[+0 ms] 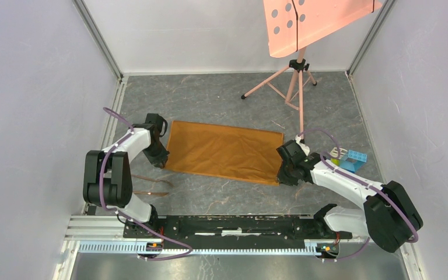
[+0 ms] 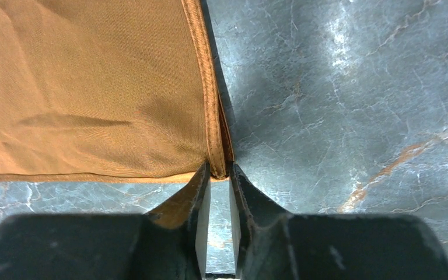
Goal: Fold the napkin into a case and place the utensils inside
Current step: Smooth out the rectangle-folded napkin at the center of the board.
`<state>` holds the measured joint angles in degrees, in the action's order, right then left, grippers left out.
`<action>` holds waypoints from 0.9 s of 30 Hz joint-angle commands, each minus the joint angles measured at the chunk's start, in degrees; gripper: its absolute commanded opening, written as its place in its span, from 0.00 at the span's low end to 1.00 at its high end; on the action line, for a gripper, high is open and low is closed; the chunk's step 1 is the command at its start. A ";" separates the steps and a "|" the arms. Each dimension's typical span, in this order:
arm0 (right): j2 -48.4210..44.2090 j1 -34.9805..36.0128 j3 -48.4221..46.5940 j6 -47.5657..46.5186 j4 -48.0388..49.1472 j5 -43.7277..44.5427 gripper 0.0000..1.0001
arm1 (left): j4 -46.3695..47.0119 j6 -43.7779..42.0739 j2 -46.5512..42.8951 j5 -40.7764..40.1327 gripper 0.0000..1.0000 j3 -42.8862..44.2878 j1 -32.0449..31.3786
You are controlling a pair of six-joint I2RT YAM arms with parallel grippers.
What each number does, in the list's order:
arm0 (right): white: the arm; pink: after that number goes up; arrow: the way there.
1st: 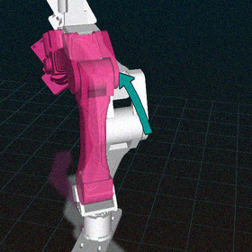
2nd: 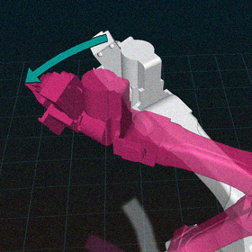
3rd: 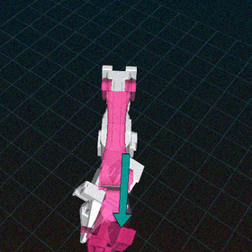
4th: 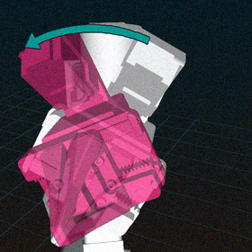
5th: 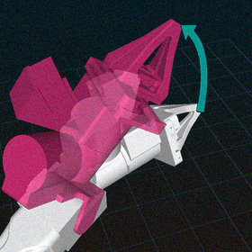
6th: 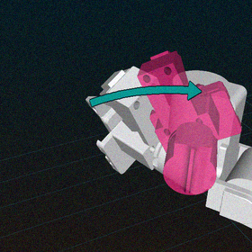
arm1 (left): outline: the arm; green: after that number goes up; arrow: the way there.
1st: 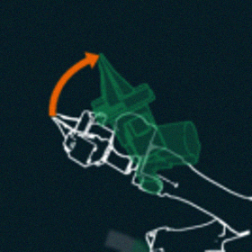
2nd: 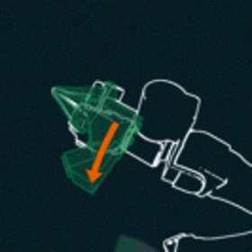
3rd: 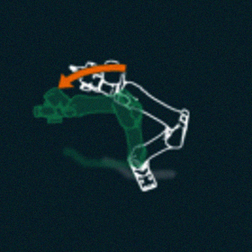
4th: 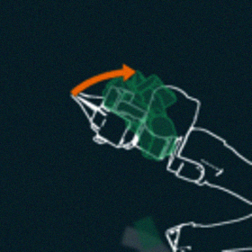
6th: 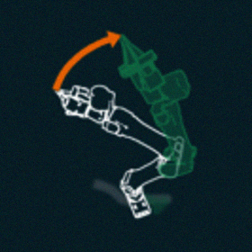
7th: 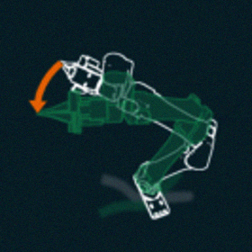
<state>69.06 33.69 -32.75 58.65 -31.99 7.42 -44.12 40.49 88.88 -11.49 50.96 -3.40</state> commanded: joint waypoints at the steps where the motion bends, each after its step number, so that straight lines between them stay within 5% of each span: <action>1: -1.53 -0.15 0.04 -1.78 0.37 -0.57 0.28 | -0.75 0.34 -2.85 -1.59 0.30 2.78 0.09; 5: -5.92 -0.46 -0.38 -11.11 2.55 3.97 0.56 | -4.12 -1.91 -7.09 -1.59 0.49 5.42 0.15; 9: -12.02 -1.99 0.08 -33.23 14.20 0.88 0.81 | -4.98 -4.72 -10.35 2.53 0.68 8.58 0.10; 13: -6.44 -5.25 -4.97 -45.51 22.48 -4.94 0.92 | 6.89 -7.95 -8.92 23.92 0.85 9.89 0.23; 14: -3.83 -6.85 -6.40 -46.32 23.81 -7.09 0.92 | 10.87 -7.41 -7.53 28.59 0.98 9.88 0.23; 19: 6.25 -12.34 -8.82 -44.61 35.50 -20.78 0.90 | 24.51 -2.68 5.38 41.01 0.91 14.77 0.38; 27: 18.37 -14.50 -11.40 -46.82 42.22 -25.31 0.87 | 26.77 -3.24 19.52 40.65 0.86 22.26 3.06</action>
<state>84.42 20.10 -42.35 14.68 2.48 -13.67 -22.13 36.10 106.08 25.71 70.46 -2.35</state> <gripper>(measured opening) 0.875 0.867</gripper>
